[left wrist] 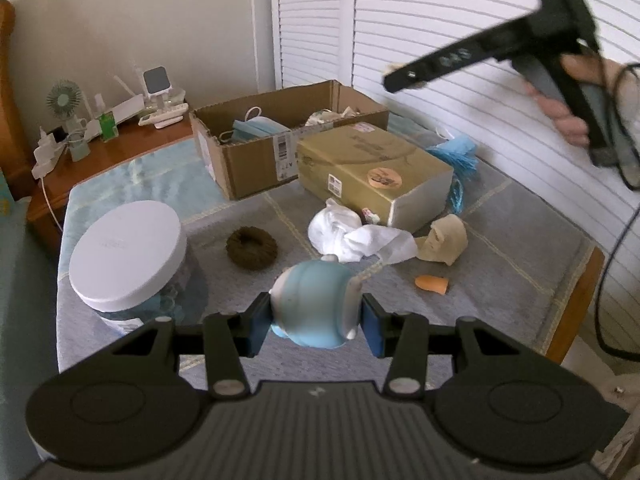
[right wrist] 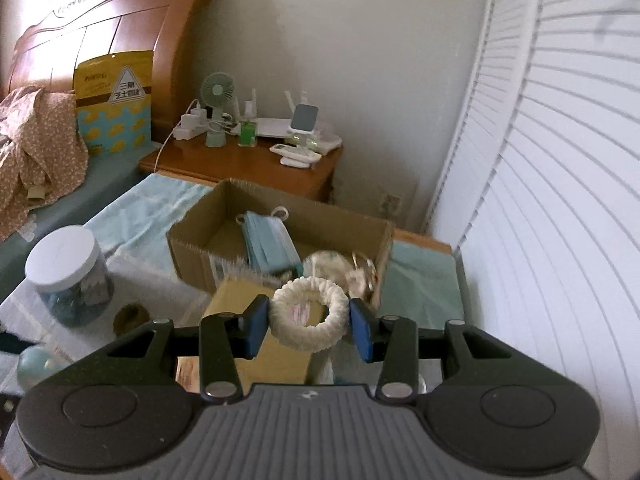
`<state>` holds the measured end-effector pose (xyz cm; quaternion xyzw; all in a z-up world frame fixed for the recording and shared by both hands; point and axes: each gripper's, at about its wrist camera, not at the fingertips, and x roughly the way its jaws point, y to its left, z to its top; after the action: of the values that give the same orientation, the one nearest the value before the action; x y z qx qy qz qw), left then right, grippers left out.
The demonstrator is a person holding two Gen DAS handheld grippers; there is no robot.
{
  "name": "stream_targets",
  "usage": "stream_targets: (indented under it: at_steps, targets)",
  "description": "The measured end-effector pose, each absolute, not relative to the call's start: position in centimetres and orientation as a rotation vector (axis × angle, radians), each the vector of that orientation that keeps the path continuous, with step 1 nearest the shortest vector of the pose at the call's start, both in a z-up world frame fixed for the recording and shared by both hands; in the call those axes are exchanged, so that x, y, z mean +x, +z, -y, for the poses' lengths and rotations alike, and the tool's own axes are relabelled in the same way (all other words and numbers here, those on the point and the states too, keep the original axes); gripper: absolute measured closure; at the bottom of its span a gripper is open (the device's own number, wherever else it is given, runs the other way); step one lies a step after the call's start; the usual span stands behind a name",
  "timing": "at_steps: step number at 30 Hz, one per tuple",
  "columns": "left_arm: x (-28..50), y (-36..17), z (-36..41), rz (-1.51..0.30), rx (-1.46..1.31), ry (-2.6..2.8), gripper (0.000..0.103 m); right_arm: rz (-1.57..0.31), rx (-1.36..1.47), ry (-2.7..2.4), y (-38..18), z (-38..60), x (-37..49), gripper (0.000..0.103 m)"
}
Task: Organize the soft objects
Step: 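Lift the white knit ring with the right gripper and drop it into the cardboard box, then carry the plush toy with the left gripper and release it into the cardboard box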
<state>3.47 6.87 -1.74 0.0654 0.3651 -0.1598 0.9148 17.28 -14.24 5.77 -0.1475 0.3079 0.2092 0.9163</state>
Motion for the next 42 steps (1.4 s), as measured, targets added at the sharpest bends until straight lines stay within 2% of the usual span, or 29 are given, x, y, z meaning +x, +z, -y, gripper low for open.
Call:
stream_targets:
  at_steps: [10, 12, 15, 17, 20, 32, 42]
  targets:
    - [4.4, -1.4, -7.4, -0.75, 0.112, -0.29, 0.056, -0.656, -0.286, 0.487, 5.6, 11.1, 23.8, 0.054]
    - [4.5, -1.4, -7.3, -0.752, 0.117, -0.287, 0.056, -0.666, -0.271, 0.486, 5.2, 10.8, 24.5, 0.049]
    - [4.7, -1.3, -7.2, -0.753, 0.128, -0.287, 0.056, -0.674, -0.242, 0.479, 4.6, 11.2, 24.5, 0.024]
    - [4.9, -1.1, -7.0, -0.754, 0.138, -0.286, 0.056, -0.674, -0.215, 0.482, 4.3, 11.9, 23.9, 0.012]
    - [5.3, -0.8, -6.8, -0.753, 0.154, -0.286, 0.056, -0.671, -0.181, 0.462, 4.4, 13.2, 22.5, 0.0]
    - [8.9, 1.4, -5.5, -0.753, 0.18, -0.285, 0.056, -0.69, -0.134, 0.36, 3.9, 16.5, 15.5, 0.0]
    - [16.5, 4.9, -4.6, -0.73, 0.188, -0.235, 0.056, -0.693, -0.113, 0.368, 2.3, 17.5, 11.9, 0.0]
